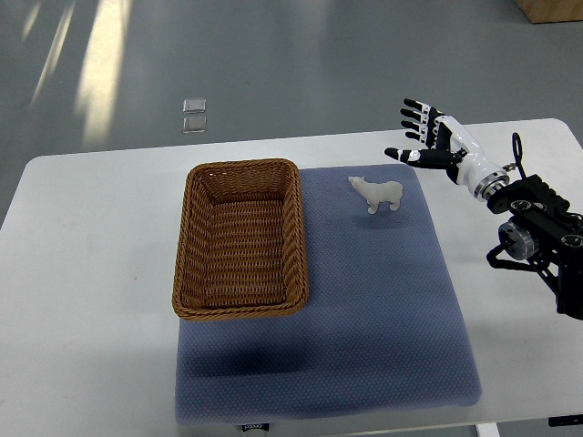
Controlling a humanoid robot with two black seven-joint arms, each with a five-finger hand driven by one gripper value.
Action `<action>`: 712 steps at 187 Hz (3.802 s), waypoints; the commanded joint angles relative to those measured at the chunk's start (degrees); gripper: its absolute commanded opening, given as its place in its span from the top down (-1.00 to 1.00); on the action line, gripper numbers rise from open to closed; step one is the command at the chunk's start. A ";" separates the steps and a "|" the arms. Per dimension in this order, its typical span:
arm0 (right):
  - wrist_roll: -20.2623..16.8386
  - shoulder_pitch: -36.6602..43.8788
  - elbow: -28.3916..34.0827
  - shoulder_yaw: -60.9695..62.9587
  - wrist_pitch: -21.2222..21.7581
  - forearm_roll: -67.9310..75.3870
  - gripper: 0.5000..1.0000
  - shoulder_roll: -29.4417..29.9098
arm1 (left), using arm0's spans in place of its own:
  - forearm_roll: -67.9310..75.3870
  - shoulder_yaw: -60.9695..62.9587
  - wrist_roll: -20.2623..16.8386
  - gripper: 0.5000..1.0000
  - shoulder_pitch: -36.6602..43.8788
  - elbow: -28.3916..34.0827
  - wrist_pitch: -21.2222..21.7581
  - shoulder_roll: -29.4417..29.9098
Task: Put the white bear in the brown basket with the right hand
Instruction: 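Reach the right hand toward the white polar bear figurine, then close the right hand fingers around the white bear, then lift the bear and carry it over the brown wicker basket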
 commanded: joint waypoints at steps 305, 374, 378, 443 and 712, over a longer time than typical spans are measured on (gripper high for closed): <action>2.95 9.97 -4.26 -29.55 -10.90 -28.42 -0.20 -3.15 | 0.00 0.08 0.00 -1.00 0.00 0.18 0.26 0.00; 1.64 10.06 -4.26 -30.51 -12.13 -28.50 -0.04 -2.27 | 0.00 -0.09 0.00 -1.00 0.00 0.26 0.26 0.00; 1.46 10.06 -4.26 -30.51 -12.13 -28.50 -0.02 -2.01 | 0.00 -0.09 0.00 -1.00 0.00 0.26 0.26 0.00; 1.28 10.06 -4.26 -32.97 -13.44 -28.59 0.56 -1.66 | 0.00 -0.09 0.00 -1.00 -0.18 0.53 0.26 0.00; 1.37 23.06 10.77 -34.03 -11.78 -33.34 0.99 6.34 | 0.00 0.00 0.00 -1.00 -0.18 0.44 0.53 0.00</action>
